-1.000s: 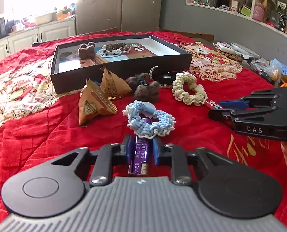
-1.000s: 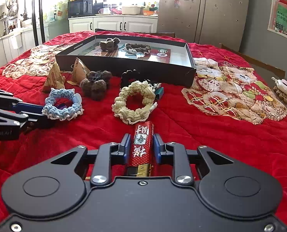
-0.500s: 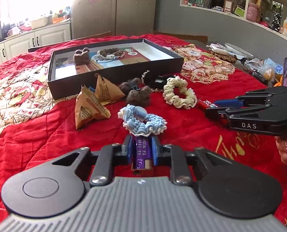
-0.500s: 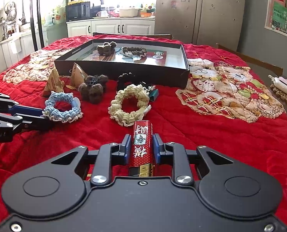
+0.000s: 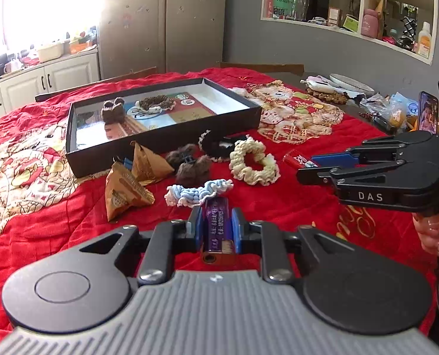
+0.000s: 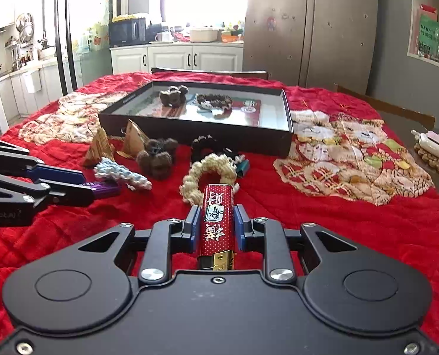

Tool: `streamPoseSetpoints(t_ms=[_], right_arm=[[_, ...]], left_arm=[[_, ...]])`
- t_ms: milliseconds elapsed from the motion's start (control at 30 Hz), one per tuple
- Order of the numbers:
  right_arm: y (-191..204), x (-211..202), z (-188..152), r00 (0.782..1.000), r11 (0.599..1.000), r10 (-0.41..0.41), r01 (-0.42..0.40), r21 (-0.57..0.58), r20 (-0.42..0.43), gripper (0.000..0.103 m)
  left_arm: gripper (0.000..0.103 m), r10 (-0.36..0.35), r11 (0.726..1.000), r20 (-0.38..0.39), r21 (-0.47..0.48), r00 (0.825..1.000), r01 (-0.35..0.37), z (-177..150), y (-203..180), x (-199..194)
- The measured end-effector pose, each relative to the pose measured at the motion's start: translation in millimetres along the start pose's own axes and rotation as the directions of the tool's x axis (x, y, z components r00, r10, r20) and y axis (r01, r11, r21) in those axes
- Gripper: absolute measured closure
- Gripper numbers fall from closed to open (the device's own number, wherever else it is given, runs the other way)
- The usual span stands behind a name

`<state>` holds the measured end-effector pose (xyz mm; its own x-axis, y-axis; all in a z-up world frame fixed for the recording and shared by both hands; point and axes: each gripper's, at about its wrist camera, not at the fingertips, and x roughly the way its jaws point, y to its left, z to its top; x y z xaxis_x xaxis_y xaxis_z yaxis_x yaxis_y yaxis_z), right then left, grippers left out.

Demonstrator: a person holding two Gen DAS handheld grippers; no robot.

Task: Organize objects
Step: 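Carry the purple cylinder with left tool while right tool carries the red cylinder to the box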

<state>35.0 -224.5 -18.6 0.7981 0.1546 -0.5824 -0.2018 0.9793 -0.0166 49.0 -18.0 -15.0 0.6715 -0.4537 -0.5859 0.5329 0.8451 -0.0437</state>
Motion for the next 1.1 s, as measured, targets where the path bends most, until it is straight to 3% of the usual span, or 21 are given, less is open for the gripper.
streamPoseSetpoints(t_ms=[500,1100], right_arm=[[9,-13,14,0.998,0.999,0.039,-0.038,-0.024,0.045,0.080],[10,-1,40,0.996,0.997,0.062,-0.060,-0.042,0.071,0.080]], left_arm=[[0.080,-0.003,1.000,0.028,0.009,1.000,0.003,9,-3,-10],[0.080,0.025,1.000,0.096,-0.006,0.995,-0.025,33,7,-10]])
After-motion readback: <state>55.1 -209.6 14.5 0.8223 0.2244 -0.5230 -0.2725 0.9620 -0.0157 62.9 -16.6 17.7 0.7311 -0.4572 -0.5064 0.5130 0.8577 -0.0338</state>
